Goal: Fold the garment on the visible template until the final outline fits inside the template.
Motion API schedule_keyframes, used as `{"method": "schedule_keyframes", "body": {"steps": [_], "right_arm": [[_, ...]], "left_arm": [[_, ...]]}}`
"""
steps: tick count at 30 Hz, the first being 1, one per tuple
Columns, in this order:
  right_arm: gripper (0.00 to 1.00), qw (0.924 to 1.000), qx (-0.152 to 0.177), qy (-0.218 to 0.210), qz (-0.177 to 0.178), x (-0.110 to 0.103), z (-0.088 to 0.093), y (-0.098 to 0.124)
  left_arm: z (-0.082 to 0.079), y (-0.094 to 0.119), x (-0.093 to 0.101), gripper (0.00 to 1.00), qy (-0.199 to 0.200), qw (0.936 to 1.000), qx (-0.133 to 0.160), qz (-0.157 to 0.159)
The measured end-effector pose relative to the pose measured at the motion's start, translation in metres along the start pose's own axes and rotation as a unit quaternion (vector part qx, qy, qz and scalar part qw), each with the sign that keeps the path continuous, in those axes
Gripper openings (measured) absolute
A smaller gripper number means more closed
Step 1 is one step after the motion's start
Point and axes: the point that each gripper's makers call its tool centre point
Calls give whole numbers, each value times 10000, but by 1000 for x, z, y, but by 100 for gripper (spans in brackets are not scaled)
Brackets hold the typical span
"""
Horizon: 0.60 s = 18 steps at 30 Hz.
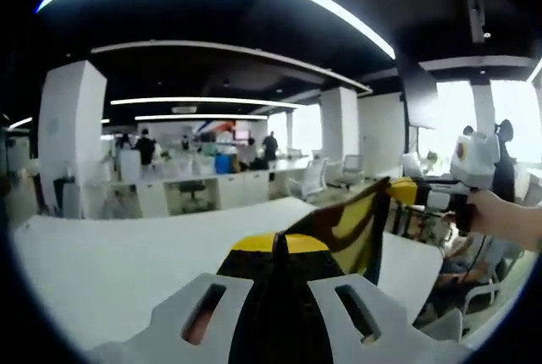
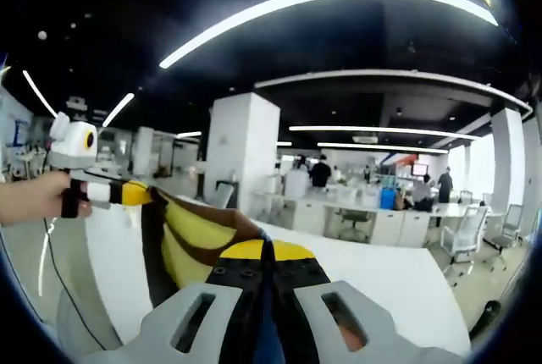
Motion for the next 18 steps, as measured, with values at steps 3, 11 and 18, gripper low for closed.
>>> {"method": "schedule_keyframes", "body": {"steps": [3,11,18], "right_arm": [[1,10000,70,-11,32,1,-7,4],[1,9995,303,66,110,2,-32,13],[1,9988,449,123,155,0,-49,23]], "left_arm": [[-7,4,5,0,-43,10000,64,40],[-25,13,14,0,-69,9996,237,131],[-36,24,22,0,-128,9992,325,199]]}}
Point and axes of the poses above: the point that each gripper's makers call its tool centre point, and the gripper's own axes: y roughly backward along the fingers, x roughly to its right, z roughly out of its underside, and after that the axes turned 13 degrees about y, right-handed
